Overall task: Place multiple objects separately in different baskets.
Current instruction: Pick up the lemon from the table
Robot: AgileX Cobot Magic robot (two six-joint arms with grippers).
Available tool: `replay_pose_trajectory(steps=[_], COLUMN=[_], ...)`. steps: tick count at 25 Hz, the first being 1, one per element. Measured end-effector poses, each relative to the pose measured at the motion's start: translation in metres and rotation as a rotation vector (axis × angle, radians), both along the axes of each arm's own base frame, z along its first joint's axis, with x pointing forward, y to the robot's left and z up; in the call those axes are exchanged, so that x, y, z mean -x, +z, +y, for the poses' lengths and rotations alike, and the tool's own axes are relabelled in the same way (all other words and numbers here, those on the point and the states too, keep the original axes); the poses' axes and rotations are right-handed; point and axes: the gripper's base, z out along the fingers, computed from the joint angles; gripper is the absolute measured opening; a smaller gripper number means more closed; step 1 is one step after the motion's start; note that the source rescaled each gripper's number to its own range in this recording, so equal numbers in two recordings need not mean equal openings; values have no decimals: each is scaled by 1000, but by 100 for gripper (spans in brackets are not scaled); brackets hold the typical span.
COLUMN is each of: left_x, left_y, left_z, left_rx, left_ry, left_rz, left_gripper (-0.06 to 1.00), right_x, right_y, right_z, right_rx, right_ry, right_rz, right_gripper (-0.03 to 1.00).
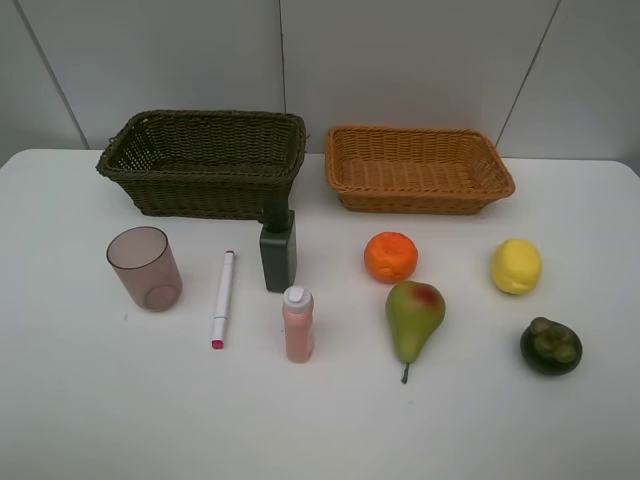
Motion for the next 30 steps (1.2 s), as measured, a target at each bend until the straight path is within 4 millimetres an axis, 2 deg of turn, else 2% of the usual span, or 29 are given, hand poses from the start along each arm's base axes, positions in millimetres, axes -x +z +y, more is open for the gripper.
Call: replay_pose_trajectory(steps=[12,16,18,23,30], left_x=[0,0,0,0,0], left_y=[0,0,0,0,0], left_z=[0,0,0,0,0], left_rx=[0,0,0,0,0], left_ry=[0,0,0,0,0], left_rz=[0,0,0,0,0], left_gripper=[100,100,100,100,100], right_x=[0,4,0,-33,-107], right_y=[2,18,31,55,77], right_z=[0,0,0,0,-1], right_rx=[0,1,2,-1,-2], right_ry=[0,0,-1,-1,0], right_rz=[-11,-74,-69,28,218], right_gripper=[100,100,100,100,100])
